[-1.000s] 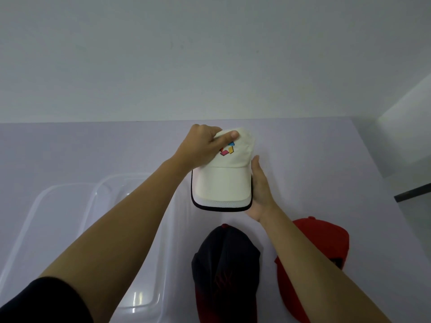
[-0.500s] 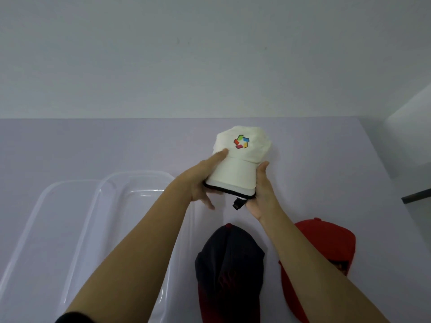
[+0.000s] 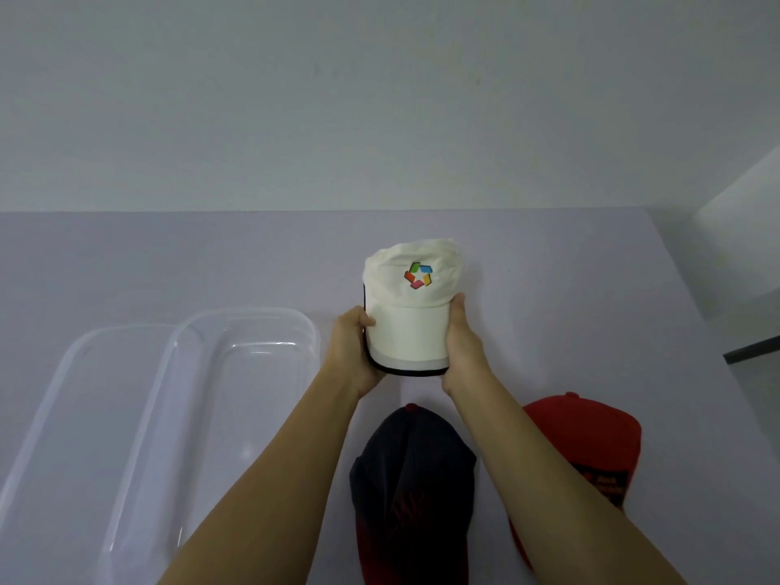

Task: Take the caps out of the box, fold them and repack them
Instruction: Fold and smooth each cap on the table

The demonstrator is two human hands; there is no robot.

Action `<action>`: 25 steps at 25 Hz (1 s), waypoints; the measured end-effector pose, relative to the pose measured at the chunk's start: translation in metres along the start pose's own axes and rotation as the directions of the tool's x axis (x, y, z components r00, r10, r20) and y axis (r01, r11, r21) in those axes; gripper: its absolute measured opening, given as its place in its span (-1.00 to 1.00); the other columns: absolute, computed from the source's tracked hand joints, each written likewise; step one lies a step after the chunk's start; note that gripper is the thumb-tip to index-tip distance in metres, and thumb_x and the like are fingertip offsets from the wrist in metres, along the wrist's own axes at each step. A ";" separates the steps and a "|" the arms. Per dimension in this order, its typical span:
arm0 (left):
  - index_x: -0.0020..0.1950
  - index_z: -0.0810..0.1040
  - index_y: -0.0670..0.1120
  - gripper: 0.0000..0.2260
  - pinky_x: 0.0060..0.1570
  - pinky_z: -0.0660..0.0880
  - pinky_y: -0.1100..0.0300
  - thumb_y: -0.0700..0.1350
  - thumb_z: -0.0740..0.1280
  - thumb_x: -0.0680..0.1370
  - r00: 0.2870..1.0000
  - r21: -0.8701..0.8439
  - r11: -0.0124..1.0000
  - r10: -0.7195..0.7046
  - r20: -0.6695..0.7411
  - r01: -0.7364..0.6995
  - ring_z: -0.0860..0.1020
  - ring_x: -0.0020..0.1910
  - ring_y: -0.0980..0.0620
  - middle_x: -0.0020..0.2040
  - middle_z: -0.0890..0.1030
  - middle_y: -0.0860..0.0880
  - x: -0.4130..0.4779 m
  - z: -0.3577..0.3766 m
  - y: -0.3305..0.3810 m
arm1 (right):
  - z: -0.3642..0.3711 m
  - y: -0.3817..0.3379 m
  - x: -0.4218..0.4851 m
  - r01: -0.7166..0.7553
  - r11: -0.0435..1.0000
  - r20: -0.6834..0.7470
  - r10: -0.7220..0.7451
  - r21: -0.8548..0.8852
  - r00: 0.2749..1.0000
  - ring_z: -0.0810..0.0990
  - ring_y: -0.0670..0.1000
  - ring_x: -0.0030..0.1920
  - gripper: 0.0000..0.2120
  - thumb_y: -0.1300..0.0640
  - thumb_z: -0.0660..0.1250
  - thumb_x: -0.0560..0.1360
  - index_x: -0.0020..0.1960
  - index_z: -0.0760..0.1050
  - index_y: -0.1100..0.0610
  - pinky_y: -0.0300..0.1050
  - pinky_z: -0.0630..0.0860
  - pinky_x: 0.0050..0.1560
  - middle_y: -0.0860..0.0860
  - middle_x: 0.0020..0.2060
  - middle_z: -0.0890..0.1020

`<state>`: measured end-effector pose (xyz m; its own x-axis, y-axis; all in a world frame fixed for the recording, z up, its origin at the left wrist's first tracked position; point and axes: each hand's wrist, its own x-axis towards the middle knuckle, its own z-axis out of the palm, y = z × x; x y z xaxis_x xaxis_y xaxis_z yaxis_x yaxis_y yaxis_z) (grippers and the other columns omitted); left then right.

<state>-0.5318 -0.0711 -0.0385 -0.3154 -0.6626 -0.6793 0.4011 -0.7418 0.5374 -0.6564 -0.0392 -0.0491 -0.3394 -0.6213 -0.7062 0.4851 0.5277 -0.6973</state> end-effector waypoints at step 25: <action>0.11 0.45 -0.24 -0.69 -0.02 0.42 0.07 -0.10 0.00 0.63 0.857 0.737 0.660 0.289 -0.427 0.145 0.45 -0.05 -0.07 0.07 0.51 -0.17 0.023 -0.027 -0.033 | -0.024 0.033 0.014 0.053 0.610 0.002 -0.084 -0.790 0.996 0.52 0.11 0.07 -0.33 -0.24 -0.17 0.58 0.17 0.49 0.24 -0.07 0.42 0.08 0.16 0.11 0.57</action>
<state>-0.5294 -0.0589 -0.0857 0.2129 -0.7382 -0.6401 -0.4155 -0.6613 0.6245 -0.6641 -0.0166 -0.0846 -0.3778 -0.6645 -0.6448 -0.3589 0.7471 -0.5595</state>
